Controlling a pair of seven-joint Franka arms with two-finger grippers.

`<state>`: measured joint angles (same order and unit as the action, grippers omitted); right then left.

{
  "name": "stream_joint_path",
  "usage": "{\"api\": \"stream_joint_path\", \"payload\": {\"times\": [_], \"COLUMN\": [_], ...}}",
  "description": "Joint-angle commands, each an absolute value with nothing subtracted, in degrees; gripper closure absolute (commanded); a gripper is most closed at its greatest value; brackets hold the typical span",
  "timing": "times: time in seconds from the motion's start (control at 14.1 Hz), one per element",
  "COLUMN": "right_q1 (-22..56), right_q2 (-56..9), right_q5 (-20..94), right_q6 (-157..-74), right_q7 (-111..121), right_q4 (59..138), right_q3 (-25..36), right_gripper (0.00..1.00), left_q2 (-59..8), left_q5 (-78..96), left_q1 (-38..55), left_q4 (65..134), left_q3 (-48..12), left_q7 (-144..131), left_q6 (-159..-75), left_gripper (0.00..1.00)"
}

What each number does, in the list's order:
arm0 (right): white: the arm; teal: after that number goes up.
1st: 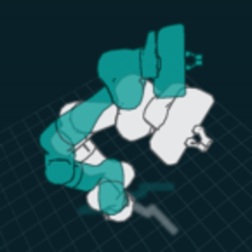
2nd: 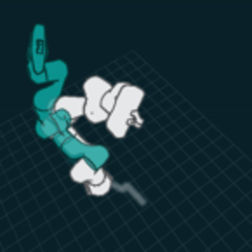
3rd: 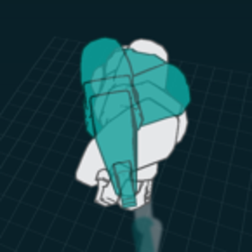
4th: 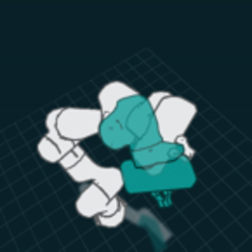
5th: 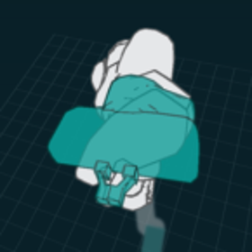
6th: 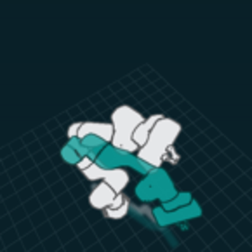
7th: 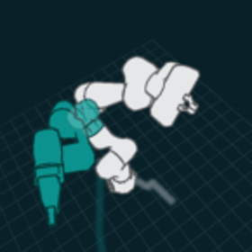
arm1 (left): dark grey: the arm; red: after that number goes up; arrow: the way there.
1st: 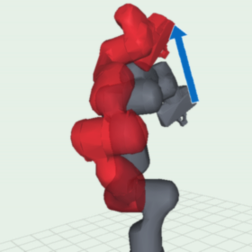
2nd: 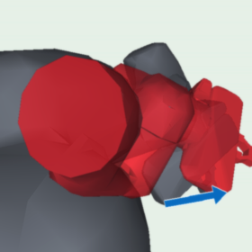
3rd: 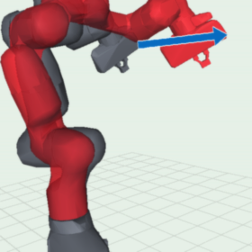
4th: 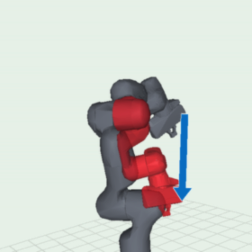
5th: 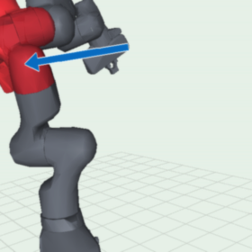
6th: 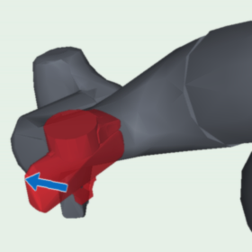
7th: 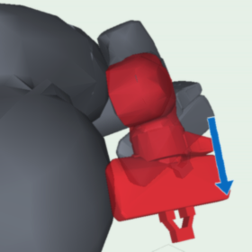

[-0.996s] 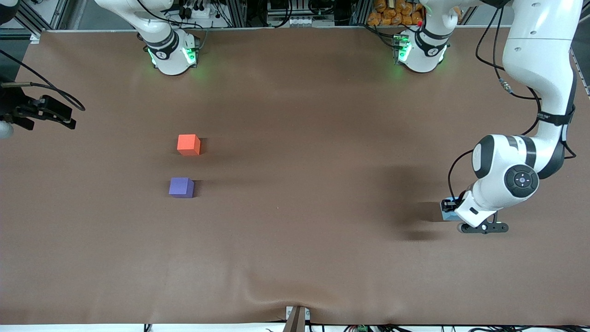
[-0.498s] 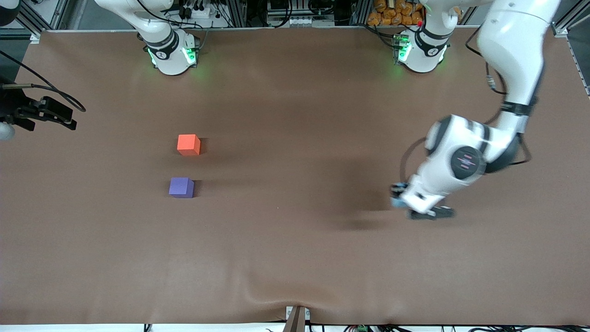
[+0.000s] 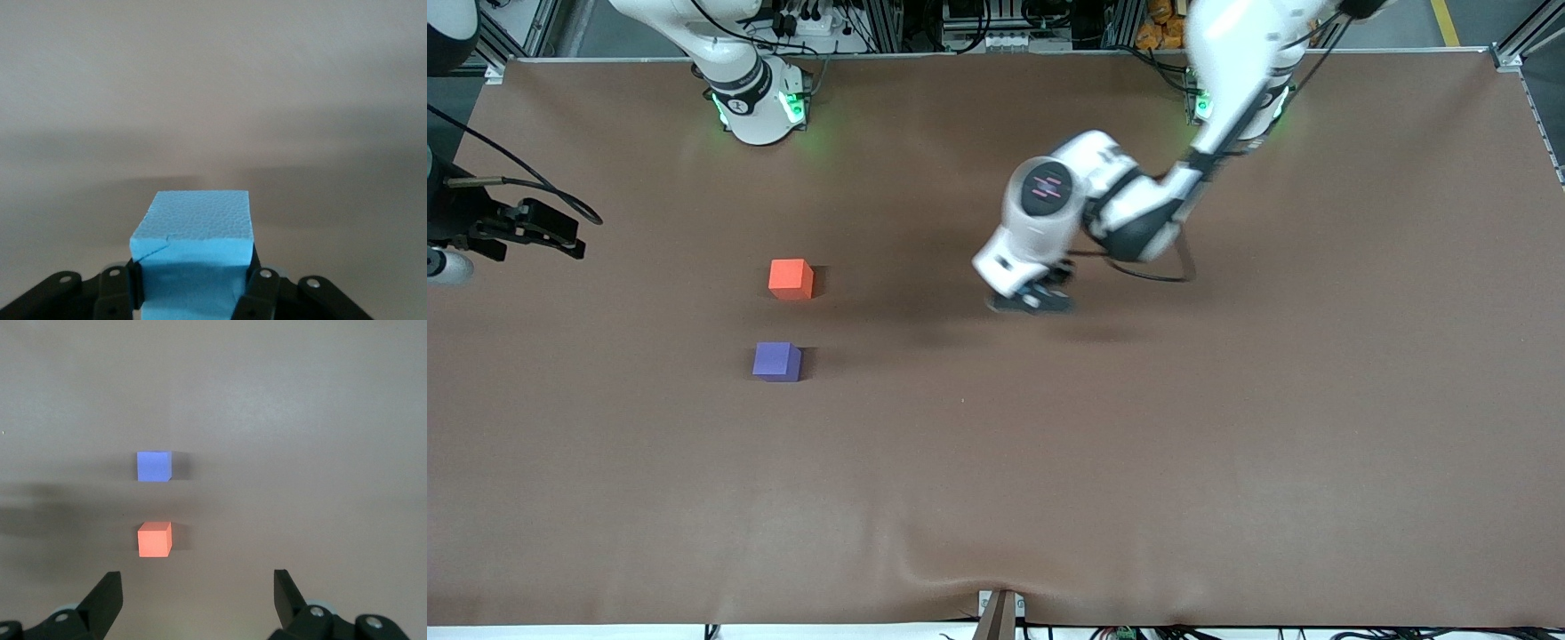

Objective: Place blue block between orange and purple blocks
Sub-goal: 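Lift the blue block with the left gripper and carry it toward the table's middle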

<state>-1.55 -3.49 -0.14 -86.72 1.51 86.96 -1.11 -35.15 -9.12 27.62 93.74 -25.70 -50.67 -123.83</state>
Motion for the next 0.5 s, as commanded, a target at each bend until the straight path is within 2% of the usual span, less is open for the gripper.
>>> {"api": "stream_joint_path", "payload": {"times": [0.0,0.14,0.21,0.28,0.36,0.43], "right_q1": [-1.4,-0.1,0.4,0.8,1.6,2.5], "right_q2": [-4.8,-5.1,-5.1,-5.1,-5.3,-5.4], "right_q5": [0.7,2.5,4.3,4.9,5.6,6.8], "right_q6": [-86.1,-86.1,-86.1,-86.1,-86.1,-86.1], "right_q7": [1.4,1.1,0.8,0.7,0.4,-1.0], "right_q4": [86.7,86.8,86.9,87.0,87.2,87.5], "right_q3": [-1.2,-1.5,-1.4,-1.4,-1.4,-1.4], "right_gripper": [0.0,0.0,0.0,0.0,0.0,0.0], "left_q2": [-41.5,-41.8,-42.5,-43.1,-43.4,-43.3], "left_q5": [-10.2,-10.3,-10.5,-10.5,-10.6,-10.8], "left_q1": [35.0,41.8,44.9,47.4,49.1,49.7], "left_q4": [86.5,86.6,86.5,86.0,85.1,84.9], "left_q3": [-23.0,-18.1,-15.4,-12.7,-11.0,-10.0], "left_q7": [-53.3,-53.2,-53.2,-53.3,-52.7,-52.5], "left_q6": [-123.0,-123.0,-123.1,-123.4,-123.4,-123.5], "left_gripper": [0.56,0.54,0.45,0.28,0.0,0.0]}}
